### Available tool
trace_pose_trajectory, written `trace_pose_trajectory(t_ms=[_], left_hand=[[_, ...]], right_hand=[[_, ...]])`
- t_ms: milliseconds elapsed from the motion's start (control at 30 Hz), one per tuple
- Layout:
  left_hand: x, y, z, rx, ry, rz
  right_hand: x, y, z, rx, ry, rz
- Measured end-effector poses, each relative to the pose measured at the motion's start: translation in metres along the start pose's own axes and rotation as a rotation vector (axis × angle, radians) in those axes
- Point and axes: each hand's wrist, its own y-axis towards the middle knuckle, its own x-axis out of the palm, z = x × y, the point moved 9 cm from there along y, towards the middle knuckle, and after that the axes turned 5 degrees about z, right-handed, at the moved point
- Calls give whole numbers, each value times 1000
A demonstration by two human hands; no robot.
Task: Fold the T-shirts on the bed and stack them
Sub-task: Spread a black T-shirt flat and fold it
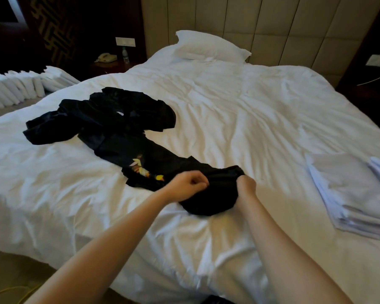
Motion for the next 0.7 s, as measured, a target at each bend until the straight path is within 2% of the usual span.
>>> trace_pose_trajectory(t_ms=[67,167,233,333,400,467,567,633,700], left_hand=[[-27,8,-3,6,225,193],[-45,11,-17,-121,474,299],[-37,11,-27,-196,571,200],[3,11,-26,-139,613,-133],[24,5,-24,-131,601,-310],[25,4,-22,-159,520,-335],[12,7,-15,-150,414,-238],[7,9,-6,-92,400,-189],[0,10,9,-38,321,-128]], right_hand=[[-26,3,-8,23,6,49],[-71,14,-21,9,-128,130],[-100,19,-25,-20,-448,166],[-123,13,-23,-83,-1093,133],[-120,12,-15,-87,-1292,91],[-106,11,-16,-207,-1349,79],[-58,-1,-34,-567,-1263,-17],[-18,-21,-37,-749,-1219,-224],[16,-41,-29,-798,-1237,-443]])
